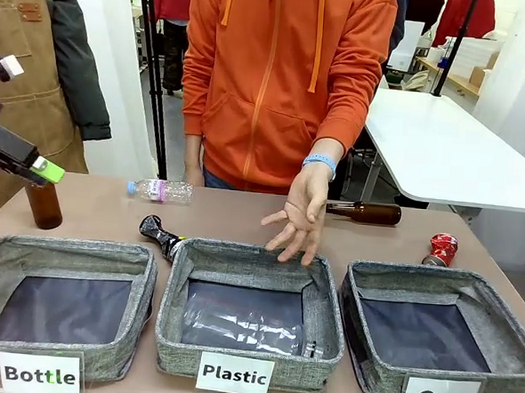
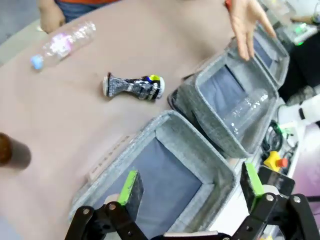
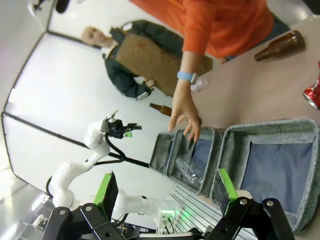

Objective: Sort the can waste into the basket.
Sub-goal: Pick up the can waste from the table and place it in the right Fabric basket.

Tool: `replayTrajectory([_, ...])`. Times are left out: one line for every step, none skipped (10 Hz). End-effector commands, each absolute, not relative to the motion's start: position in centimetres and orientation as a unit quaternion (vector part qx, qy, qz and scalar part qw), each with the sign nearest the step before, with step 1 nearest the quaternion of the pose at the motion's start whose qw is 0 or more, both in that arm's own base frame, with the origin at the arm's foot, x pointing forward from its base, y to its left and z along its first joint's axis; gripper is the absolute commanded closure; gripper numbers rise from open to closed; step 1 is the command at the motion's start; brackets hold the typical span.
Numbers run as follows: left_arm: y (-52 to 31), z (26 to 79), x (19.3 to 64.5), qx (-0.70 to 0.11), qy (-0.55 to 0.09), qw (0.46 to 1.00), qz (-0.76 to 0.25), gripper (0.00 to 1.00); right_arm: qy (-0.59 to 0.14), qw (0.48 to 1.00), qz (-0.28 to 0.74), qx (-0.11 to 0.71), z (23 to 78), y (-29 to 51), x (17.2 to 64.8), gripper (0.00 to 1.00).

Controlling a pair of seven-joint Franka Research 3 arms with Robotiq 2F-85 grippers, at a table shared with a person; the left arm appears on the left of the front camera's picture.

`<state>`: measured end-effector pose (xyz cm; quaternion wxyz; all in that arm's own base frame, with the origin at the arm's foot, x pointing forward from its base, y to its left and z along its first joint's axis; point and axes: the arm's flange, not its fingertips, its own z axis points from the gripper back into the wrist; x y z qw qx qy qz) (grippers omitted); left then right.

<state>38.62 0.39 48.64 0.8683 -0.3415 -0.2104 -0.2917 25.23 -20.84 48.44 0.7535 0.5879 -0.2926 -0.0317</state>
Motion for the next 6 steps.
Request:
replayTrajectory([0.8, 49.1, 39.4, -0.355, -0.179, 0.854, -0.335, 0.0, -0.306, 0.745, -0.023, 0.592, 48.8, -21.0, 25.5, 0.0])
replayTrajectory([2.7, 49.8, 39.3, -0.374, -0.159, 0.843, -0.352, 0.0, -0.306, 0.745, -0.023, 0.592, 48.8, -21.0, 25.5, 0.0])
replayTrajectory([4.3, 50.2, 38.9, -0.38, -0.162, 0.842, -0.347, 0.0, -0.306, 0.745, -0.023, 0.592, 48.8, -21.0, 25.5, 0.0])
replayTrajectory([4.6, 50.3, 38.4, -0.376, -0.175, 0.848, -0.329, 0.0, -0.306, 0.745, -0.023, 0.592, 48.8, -21.0, 25.5, 0.0])
replayTrajectory([3.3, 50.4, 38.9, -0.367, -0.182, 0.85, -0.33, 0.0, -0.306, 0.745, -0.023, 0.592, 48.8, -21.0, 25.5, 0.0])
replayTrajectory([0.8, 50.4, 40.2, -0.34, -0.192, 0.862, -0.324, 0.0, -0.306, 0.745, -0.023, 0.592, 48.8, -21.0, 25.5, 0.0])
